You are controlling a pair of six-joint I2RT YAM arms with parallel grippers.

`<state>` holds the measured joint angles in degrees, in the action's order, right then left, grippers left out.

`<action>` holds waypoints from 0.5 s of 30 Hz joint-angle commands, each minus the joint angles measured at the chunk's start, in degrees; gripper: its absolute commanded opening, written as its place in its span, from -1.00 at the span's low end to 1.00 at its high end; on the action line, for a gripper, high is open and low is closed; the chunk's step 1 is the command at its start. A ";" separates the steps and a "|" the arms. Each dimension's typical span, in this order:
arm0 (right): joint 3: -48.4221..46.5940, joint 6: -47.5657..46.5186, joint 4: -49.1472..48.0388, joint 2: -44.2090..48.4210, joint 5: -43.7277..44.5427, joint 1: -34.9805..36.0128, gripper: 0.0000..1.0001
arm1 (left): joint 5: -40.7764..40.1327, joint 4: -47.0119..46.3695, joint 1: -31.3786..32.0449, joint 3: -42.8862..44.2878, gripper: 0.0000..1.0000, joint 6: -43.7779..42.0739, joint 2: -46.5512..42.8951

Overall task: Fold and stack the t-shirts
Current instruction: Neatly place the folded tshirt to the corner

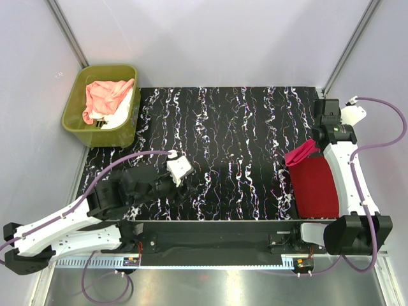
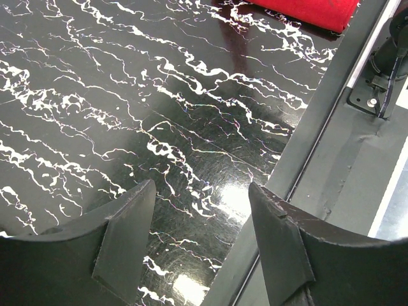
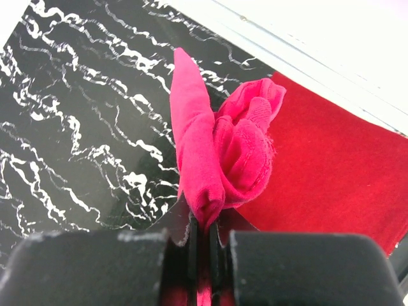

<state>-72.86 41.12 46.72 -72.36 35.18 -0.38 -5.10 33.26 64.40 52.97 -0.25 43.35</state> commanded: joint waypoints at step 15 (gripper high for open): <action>3.94 -2.10 -1.72 4.86 -6.61 -6.73 -1.00 | 0.71 -2.14 -0.24 -0.32 0.32 -1.07 -0.81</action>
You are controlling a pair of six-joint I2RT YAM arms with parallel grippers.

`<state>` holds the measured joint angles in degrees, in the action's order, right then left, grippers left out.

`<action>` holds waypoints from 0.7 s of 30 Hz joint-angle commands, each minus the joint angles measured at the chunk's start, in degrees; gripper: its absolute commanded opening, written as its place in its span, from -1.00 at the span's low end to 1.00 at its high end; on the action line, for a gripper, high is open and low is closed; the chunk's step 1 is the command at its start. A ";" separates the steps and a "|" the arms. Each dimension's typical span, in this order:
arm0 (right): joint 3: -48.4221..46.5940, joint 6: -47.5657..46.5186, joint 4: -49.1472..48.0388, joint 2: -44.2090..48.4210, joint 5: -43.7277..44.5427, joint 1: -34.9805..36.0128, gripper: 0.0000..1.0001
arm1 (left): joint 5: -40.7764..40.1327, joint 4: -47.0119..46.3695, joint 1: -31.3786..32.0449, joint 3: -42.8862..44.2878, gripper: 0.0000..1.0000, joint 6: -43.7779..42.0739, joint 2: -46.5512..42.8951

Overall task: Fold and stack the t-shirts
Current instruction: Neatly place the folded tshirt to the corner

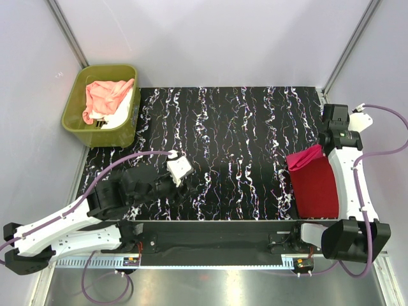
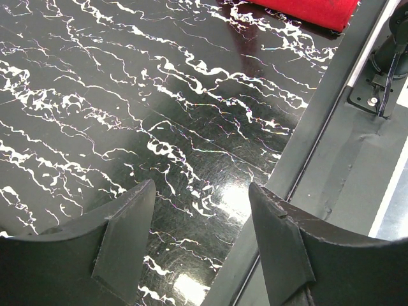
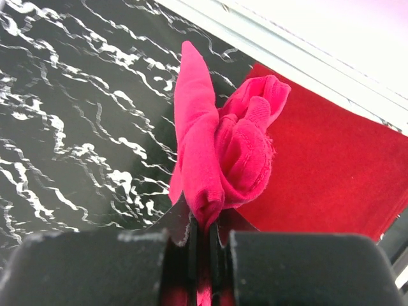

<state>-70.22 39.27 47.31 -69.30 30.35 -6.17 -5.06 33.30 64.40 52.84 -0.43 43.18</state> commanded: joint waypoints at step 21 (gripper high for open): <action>2.01 -11.58 -11.27 -0.31 -14.08 -6.48 -1.00 | -0.21 -2.27 -0.24 -0.81 0.33 -1.33 -0.46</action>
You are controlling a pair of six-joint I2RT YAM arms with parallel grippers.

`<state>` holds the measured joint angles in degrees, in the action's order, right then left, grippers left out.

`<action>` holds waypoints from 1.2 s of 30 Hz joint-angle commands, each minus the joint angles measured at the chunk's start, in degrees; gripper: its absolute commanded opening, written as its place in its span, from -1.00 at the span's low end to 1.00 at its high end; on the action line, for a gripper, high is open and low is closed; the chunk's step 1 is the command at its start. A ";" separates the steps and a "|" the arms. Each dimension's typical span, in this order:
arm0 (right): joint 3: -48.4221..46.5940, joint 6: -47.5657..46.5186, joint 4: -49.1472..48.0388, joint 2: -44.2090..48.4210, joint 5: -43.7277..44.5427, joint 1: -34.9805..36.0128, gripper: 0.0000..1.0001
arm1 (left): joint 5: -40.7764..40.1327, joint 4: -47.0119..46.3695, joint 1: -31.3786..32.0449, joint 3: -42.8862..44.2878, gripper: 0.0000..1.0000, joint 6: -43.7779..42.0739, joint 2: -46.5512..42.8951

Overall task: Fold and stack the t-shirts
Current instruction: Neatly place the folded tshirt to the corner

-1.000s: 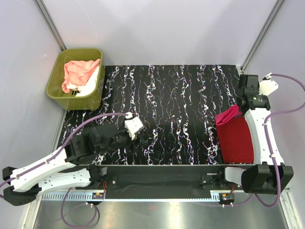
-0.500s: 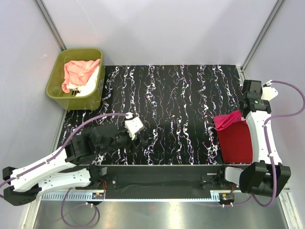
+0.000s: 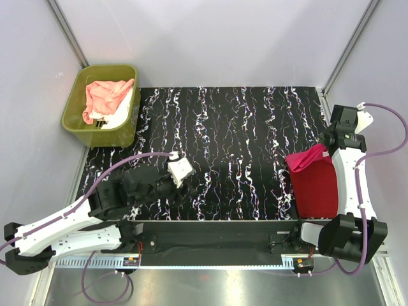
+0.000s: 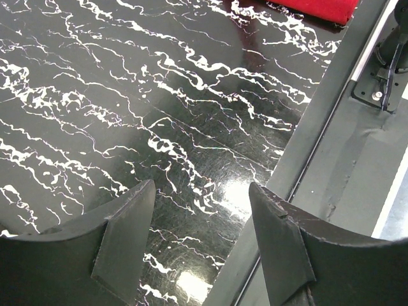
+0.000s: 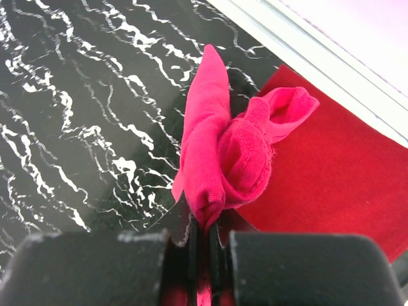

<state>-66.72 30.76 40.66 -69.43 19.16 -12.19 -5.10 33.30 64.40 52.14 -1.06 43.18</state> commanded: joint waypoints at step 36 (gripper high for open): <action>-0.34 -12.05 -7.71 -0.45 -10.89 -3.28 -1.00 | -0.79 -2.45 -0.15 -0.72 0.36 -0.96 -0.20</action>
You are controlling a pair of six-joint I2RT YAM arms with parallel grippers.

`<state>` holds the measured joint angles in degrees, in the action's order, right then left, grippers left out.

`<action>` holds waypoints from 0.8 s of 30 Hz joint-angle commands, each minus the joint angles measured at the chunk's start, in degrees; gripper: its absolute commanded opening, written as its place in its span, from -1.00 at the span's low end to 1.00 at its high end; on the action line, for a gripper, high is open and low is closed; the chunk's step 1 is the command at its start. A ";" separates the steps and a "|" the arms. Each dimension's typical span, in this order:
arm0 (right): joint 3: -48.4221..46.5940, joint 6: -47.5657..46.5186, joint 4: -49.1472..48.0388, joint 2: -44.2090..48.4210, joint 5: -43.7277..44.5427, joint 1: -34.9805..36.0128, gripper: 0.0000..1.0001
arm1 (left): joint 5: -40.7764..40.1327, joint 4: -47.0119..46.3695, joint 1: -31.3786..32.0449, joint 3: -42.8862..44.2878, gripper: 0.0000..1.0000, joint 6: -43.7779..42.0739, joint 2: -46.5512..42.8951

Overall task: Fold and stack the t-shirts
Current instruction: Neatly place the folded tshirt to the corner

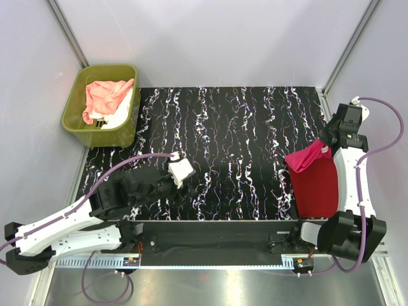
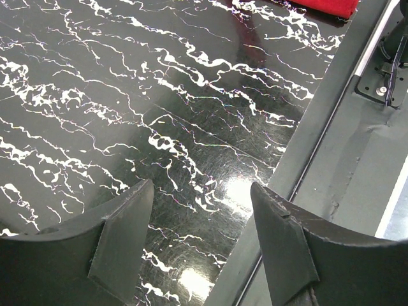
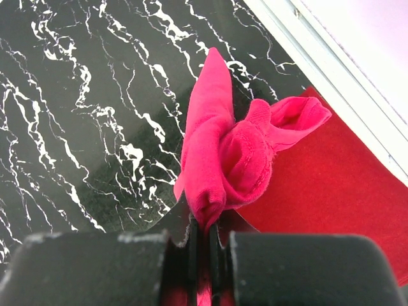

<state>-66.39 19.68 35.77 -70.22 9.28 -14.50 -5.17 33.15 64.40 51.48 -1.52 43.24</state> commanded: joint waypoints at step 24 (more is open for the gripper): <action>11.90 1.32 8.53 12.30 1.97 -8.96 -1.00 | -0.54 -1.77 -0.77 -0.77 0.36 -0.85 -2.29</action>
<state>-55.07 19.97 42.63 -58.87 9.61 -22.94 -5.19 33.36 63.94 50.96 -1.54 42.00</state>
